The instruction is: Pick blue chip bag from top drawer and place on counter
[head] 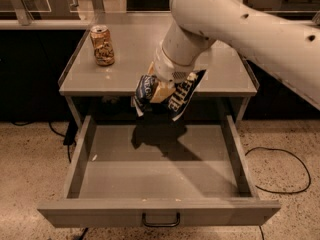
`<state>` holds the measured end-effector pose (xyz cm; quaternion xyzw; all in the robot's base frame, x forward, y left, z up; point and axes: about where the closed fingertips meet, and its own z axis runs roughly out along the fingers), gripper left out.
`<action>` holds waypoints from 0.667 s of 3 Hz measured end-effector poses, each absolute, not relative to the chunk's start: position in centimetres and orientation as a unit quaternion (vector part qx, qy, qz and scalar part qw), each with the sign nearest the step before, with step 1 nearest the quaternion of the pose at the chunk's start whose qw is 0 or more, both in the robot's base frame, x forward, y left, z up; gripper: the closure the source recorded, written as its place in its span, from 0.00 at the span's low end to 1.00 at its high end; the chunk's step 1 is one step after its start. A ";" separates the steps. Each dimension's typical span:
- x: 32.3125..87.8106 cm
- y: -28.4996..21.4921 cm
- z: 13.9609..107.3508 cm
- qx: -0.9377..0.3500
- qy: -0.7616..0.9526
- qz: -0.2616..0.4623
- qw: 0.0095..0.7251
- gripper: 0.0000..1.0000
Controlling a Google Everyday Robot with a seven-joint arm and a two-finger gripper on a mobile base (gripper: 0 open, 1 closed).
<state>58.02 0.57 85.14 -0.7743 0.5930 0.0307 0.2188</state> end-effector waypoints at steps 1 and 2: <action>60.0 0.0 91.6 -0.781 0.576 -0.015 0.241 1.00; 61.8 -0.9 95.8 -0.781 0.572 -0.042 0.248 1.00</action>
Offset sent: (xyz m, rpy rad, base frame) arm 0.0633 -0.0293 0.1645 -0.0674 -0.2252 -0.0093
